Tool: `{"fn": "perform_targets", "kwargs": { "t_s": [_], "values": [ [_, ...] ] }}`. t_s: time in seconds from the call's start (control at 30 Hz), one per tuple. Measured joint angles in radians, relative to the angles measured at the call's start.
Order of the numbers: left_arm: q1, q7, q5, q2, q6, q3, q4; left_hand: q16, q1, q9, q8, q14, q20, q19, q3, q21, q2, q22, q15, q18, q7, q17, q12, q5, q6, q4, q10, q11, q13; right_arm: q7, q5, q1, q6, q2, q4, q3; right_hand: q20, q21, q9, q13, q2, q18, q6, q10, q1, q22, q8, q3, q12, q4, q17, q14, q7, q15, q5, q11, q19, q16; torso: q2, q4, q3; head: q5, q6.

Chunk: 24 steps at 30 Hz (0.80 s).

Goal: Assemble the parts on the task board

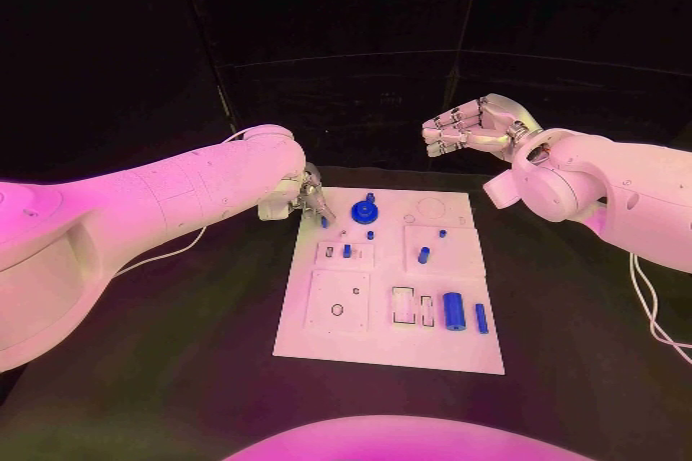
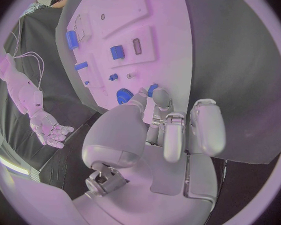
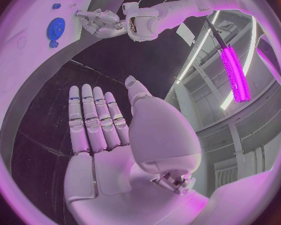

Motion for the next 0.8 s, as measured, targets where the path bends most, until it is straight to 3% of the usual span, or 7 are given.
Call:
{"fn": "perform_targets", "kwargs": {
  "t_s": [0.13, 0.23, 0.4, 0.53, 0.6, 0.67, 0.8],
  "values": [
    [0.000, 0.000, 0.000, 0.000, 0.000, 0.000, 0.000, 0.000, 0.026, 0.003, 0.007, -0.004, 0.000, 0.000, 0.023, 0.000, 0.021, 0.001, -0.004, 0.000, 0.000, 0.000, 0.000, 0.000, 0.000, -0.023, 0.004, -0.004, -0.002, 0.000, 0.000, 0.000, 0.001, 0.000, 0.000, 0.000, 0.000, 0.000, 0.000, 0.000, 0.000, 0.000, 0.000, 0.000, 0.000, 0.000, 0.000, 0.000, 0.000, 0.000, 0.000, 0.000, 0.000, 0.000, 0.000, 0.000, 0.000, 0.000, 0.000, 0.0000, 0.0000, 0.000, -0.001],
    [0.000, 0.000, 0.000, 0.000, -0.004, 0.000, 0.000, 0.000, 0.059, 0.003, 0.013, 0.000, -0.003, 0.003, 0.062, 0.000, 0.041, 0.003, -0.007, 0.000, -0.003, 0.000, 0.000, -0.018, -0.003, -0.055, 0.006, -0.006, -0.003, 0.000, 0.000, 0.000, 0.001, 0.000, -0.001, 0.000, 0.000, 0.000, 0.000, 0.000, 0.000, 0.000, 0.000, 0.000, 0.000, 0.000, 0.000, 0.000, 0.000, 0.000, 0.000, 0.000, 0.000, 0.000, 0.000, 0.000, 0.000, 0.000, 0.000, 0.0000, 0.0000, 0.000, -0.001],
    [0.000, 0.004, 0.004, 0.000, -0.016, 0.000, 0.000, 0.000, 0.097, 0.003, 0.019, -0.004, -0.007, 0.000, 0.159, 0.000, 0.041, 0.004, -0.011, 0.000, -0.005, 0.000, 0.000, -0.025, -0.017, -0.113, 0.003, -0.010, -0.005, -0.001, 0.000, 0.000, 0.002, 0.000, -0.001, 0.000, 0.000, 0.000, 0.000, 0.000, 0.000, 0.000, 0.000, 0.000, 0.000, 0.000, 0.000, 0.000, 0.000, 0.000, 0.000, 0.000, 0.000, 0.000, -0.001, 0.000, 0.000, 0.000, 0.000, -0.0001, 0.0001, -0.001, -0.002],
    [0.000, 0.010, 0.010, -0.002, -0.029, 0.000, 0.002, 0.000, 0.099, 0.004, 0.031, -0.004, -0.007, 0.000, 0.202, 0.000, 0.040, 0.007, -0.011, 0.000, -0.002, 0.000, -0.005, -0.029, -0.023, -0.093, 0.008, -0.016, -0.010, -0.002, 0.000, 0.000, 0.005, -0.001, 0.000, 0.000, 0.000, 0.000, 0.000, 0.000, 0.000, 0.000, 0.000, 0.000, 0.000, 0.000, 0.000, 0.000, 0.000, 0.000, 0.000, 0.000, 0.000, 0.000, -0.001, 0.000, 0.000, 0.000, 0.000, -0.0001, 0.0001, -0.001, -0.004],
    [-0.001, 0.013, 0.014, -0.004, -0.035, 0.000, 0.005, 0.000, 0.076, 0.005, 0.053, -0.004, -0.007, 0.000, 0.236, 0.004, 0.030, 0.010, -0.011, 0.000, -0.004, 0.000, -0.007, -0.027, -0.026, -0.062, 0.015, -0.014, -0.014, -0.003, 0.000, 0.000, 0.006, -0.001, 0.000, 0.000, 0.000, 0.000, 0.000, 0.000, 0.000, 0.000, 0.000, 0.000, 0.000, 0.000, 0.000, 0.000, 0.000, 0.000, 0.000, 0.000, 0.000, 0.000, -0.001, 0.000, 0.000, 0.000, 0.000, 0.0000, 0.0003, -0.004, -0.004],
    [-0.001, 0.017, 0.020, -0.011, -0.043, 0.000, 0.012, 0.000, 0.032, 0.005, 0.077, -0.004, -0.007, 0.000, 0.322, 0.004, 0.001, 0.010, -0.011, 0.000, -0.006, 0.000, -0.007, -0.027, -0.027, -0.088, 0.022, -0.014, -0.017, -0.004, 0.000, 0.000, 0.007, -0.002, 0.000, 0.000, 0.000, 0.000, 0.000, 0.000, 0.000, 0.000, 0.000, 0.000, 0.000, 0.000, 0.000, 0.000, 0.000, 0.000, 0.000, 0.000, 0.000, 0.000, -0.001, 0.000, 0.000, 0.000, 0.000, 0.0002, 0.0003, -0.007, -0.004],
    [-0.001, 0.021, 0.038, -0.034, -0.062, 0.000, 0.037, 0.000, -0.012, 0.005, 0.106, -0.004, -0.007, 0.000, 0.397, 0.004, -0.027, 0.010, -0.011, 0.000, -0.009, 0.000, -0.008, -0.027, -0.031, -0.094, 0.029, -0.014, -0.020, -0.006, 0.000, 0.000, 0.010, -0.004, 0.000, 0.000, 0.000, 0.000, 0.000, 0.000, 0.000, 0.000, 0.000, 0.000, 0.000, 0.000, 0.000, 0.000, 0.004, 0.000, 0.000, 0.000, 0.000, 0.000, -0.001, 0.000, 0.000, 0.000, -0.001, 0.0004, 0.0004, -0.009, -0.004]
  ]
}}
